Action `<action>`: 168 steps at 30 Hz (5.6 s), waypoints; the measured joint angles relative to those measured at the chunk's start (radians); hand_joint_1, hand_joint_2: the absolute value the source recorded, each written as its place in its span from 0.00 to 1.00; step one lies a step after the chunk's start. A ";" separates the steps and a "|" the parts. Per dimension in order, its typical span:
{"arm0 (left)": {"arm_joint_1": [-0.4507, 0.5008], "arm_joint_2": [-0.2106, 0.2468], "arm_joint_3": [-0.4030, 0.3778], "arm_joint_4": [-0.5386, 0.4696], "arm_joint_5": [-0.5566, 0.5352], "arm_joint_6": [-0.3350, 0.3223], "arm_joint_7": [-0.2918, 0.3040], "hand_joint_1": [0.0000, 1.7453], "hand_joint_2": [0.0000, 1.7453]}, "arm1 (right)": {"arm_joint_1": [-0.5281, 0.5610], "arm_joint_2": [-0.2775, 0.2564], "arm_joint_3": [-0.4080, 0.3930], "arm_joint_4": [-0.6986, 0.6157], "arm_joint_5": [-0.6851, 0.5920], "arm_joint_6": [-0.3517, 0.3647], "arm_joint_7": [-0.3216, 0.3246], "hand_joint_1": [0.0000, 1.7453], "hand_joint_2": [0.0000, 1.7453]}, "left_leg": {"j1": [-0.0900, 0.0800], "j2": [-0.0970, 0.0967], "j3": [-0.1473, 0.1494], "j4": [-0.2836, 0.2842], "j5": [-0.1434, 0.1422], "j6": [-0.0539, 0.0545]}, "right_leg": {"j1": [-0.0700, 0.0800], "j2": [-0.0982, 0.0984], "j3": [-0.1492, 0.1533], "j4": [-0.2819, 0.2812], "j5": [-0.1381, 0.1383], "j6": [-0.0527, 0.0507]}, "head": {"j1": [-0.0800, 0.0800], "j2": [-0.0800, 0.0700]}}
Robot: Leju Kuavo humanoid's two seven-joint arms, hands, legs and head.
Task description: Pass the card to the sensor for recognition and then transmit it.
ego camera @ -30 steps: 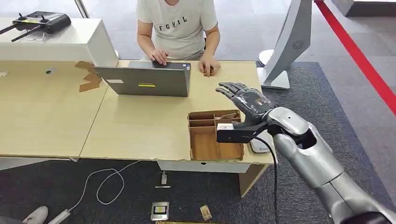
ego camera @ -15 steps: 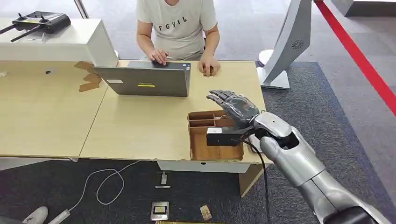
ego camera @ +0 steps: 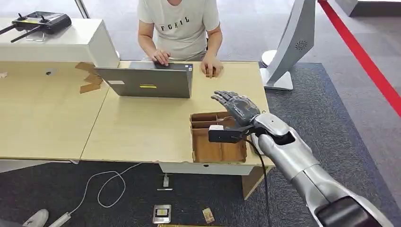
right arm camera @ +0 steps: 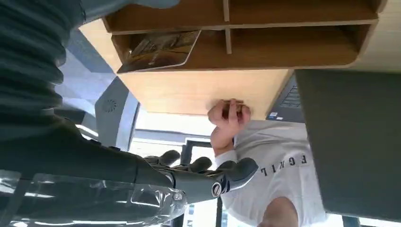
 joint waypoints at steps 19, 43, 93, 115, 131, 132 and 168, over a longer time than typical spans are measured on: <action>0.005 -0.007 0.000 0.000 0.001 0.008 0.006 0.00 0.00 | -0.056 0.061 -0.003 0.203 0.031 -0.040 -0.007 0.00 1.00 | 0.000 0.000 0.000 0.000 0.000 0.000 | 0.000 0.000 0.000 0.000 0.000 0.000 | 0.000 0.000; -0.150 0.007 0.013 -0.002 0.051 0.055 0.098 0.00 0.00 | -0.174 0.096 -0.014 0.248 0.108 -0.013 -0.025 0.00 1.00 | 0.000 0.000 0.000 0.000 0.001 -0.001 | 0.000 0.000 0.000 0.000 0.001 -0.001 | 0.000 0.000; -0.344 0.052 0.209 -0.030 -0.169 0.111 0.161 0.00 0.00 | -0.168 0.092 -0.032 0.280 0.159 0.089 -0.039 0.00 0.00 | 0.000 0.001 0.000 0.001 0.002 -0.001 | 0.000 0.001 -0.001 0.001 0.002 -0.002 | 0.000 0.000; -0.325 0.082 0.259 -0.029 -0.203 0.098 0.172 0.00 0.00 | -0.149 0.008 -0.039 0.038 0.148 0.227 -0.018 0.00 1.00 | 0.000 0.001 0.000 0.001 0.002 -0.001 | 0.000 0.001 -0.001 0.001 0.002 -0.002 | 0.000 0.000; -0.325 0.082 0.279 -0.029 -0.226 0.092 0.197 0.00 0.00 | -0.122 -0.011 -0.038 0.031 0.138 0.230 -0.031 0.00 1.00 | 0.000 0.001 0.000 0.001 0.002 -0.001 | 0.000 0.001 -0.002 0.001 0.002 -0.002 | 0.000 0.000; -0.325 0.082 0.280 -0.029 -0.228 0.092 0.197 0.00 0.00 | -0.119 -0.011 -0.037 0.031 0.134 0.232 -0.031 0.00 1.00 | 0.000 0.001 -0.001 0.001 0.002 -0.001 | 0.000 0.001 -0.002 0.001 0.002 -0.002 | 0.000 0.000; -0.320 0.098 0.335 -0.029 -0.244 0.103 0.182 0.00 0.00 | -0.116 0.012 -0.027 0.051 0.111 0.240 -0.030 0.00 1.00 | 0.000 0.001 -0.001 0.000 0.002 -0.001 | 0.000 0.000 -0.002 0.001 0.002 -0.002 | 0.000 0.000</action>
